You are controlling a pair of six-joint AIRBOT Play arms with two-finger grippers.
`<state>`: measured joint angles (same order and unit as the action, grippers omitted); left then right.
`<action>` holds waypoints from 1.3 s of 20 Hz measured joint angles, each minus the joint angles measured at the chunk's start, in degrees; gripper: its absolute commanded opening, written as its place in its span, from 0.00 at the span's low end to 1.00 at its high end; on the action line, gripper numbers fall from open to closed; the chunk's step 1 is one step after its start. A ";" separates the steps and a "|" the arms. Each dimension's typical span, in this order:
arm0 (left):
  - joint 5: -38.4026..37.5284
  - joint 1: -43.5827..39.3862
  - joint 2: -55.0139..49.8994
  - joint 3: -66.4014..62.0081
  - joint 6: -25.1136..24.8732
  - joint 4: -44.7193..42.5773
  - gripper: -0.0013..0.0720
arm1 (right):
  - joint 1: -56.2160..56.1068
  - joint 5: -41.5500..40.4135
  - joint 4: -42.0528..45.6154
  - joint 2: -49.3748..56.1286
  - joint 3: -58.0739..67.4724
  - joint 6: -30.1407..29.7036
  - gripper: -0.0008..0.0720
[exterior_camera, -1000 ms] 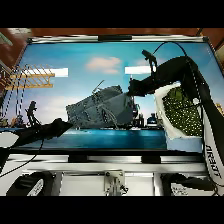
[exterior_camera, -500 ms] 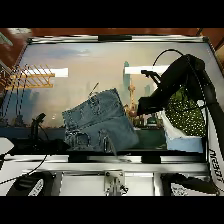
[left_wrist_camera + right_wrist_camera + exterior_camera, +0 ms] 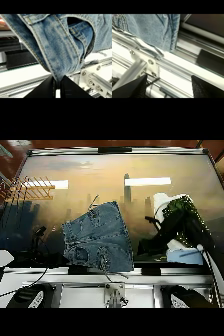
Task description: Fold the shirts.
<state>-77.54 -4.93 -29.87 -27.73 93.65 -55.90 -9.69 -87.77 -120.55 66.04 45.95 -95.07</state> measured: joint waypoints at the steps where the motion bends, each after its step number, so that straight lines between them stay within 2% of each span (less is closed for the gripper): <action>1: -0.02 0.00 0.00 0.00 -0.02 0.00 0.08 | 0.24 3.17 -1.29 -1.92 -5.01 0.55 0.92; 4: -0.02 0.00 0.00 0.00 -0.13 -0.02 0.08 | 0.44 10.21 -4.61 -4.92 -15.56 1.38 0.92; 7: -0.04 0.00 0.02 0.00 -0.17 -0.04 0.08 | 0.28 14.82 -7.85 -6.10 -20.50 1.33 0.92; 15: -0.09 0.00 0.00 0.00 -0.17 -0.02 0.08 | -0.68 22.43 -12.92 -6.56 -23.23 1.86 0.92; 22: -0.13 0.00 0.02 -0.02 -0.15 -0.02 0.08 | -8.50 24.85 -16.22 0.11 -23.30 2.69 0.92; 23: -0.13 0.00 0.04 0.00 -0.15 -0.02 0.08 | -9.29 25.29 -16.87 0.70 -23.30 2.71 0.84; 26: -0.13 0.00 0.04 -0.02 -0.15 -0.02 0.08 | -10.78 29.44 -17.51 1.77 -23.32 2.40 0.28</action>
<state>-77.67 -4.93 -29.82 -27.75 93.49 -55.92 -20.47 -58.33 -138.06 67.81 22.63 -92.66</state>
